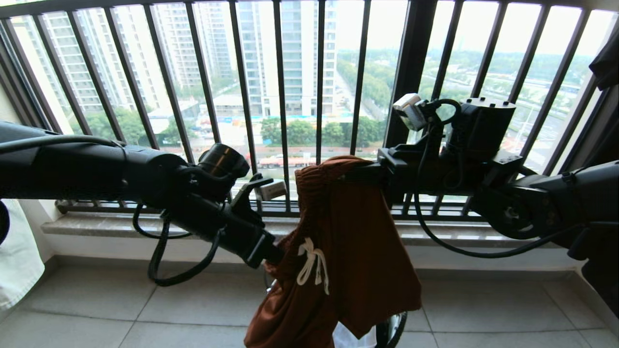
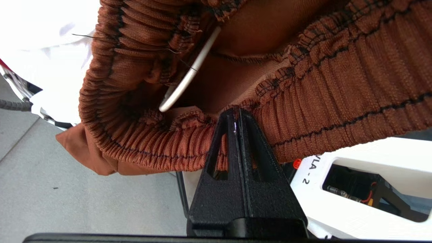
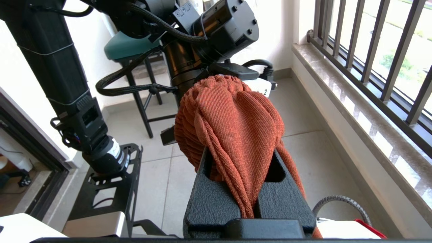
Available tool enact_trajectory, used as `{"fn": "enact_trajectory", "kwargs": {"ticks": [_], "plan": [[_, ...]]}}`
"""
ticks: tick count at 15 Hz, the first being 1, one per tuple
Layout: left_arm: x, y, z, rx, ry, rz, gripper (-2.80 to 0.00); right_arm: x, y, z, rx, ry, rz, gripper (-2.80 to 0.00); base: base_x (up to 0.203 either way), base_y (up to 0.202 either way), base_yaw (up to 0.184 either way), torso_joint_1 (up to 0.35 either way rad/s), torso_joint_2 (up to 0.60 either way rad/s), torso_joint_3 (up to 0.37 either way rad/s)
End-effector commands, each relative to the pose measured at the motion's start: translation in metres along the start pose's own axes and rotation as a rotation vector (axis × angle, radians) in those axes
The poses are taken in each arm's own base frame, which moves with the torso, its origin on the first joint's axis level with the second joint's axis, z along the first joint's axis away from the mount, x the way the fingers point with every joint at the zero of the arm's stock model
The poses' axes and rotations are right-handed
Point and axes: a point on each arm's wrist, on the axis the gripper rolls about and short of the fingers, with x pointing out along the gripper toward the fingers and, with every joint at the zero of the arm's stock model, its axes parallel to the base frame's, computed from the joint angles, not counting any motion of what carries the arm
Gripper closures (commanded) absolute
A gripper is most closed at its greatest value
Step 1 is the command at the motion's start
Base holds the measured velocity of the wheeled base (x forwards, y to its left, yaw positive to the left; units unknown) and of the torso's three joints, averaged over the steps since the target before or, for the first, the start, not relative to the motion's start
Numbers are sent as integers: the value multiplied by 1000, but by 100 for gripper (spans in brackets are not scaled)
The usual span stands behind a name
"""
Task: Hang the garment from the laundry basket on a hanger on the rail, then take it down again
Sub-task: Hang the clothes on the clothes rack
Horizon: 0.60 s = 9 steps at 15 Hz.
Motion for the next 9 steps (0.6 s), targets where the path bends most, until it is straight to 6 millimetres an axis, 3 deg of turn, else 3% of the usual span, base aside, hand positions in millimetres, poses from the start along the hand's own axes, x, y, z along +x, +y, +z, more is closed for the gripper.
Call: {"fn": "enact_trajectory", "kwargs": {"ticks": [1,5,9], "plan": [[-5,-9,-8,-2,10,-11,0,0,0,-1,-5,1,6,0,0,0,0,0,0,0],[-1,-19,-26,-26,61,-36,0,-2,3,-3,-39,7,5,0,0,0,0,0,0,0],[17,-31,-30,-68,80,-44,0,-3,6,-3,-52,7,5,0,0,0,0,0,0,0]]}}
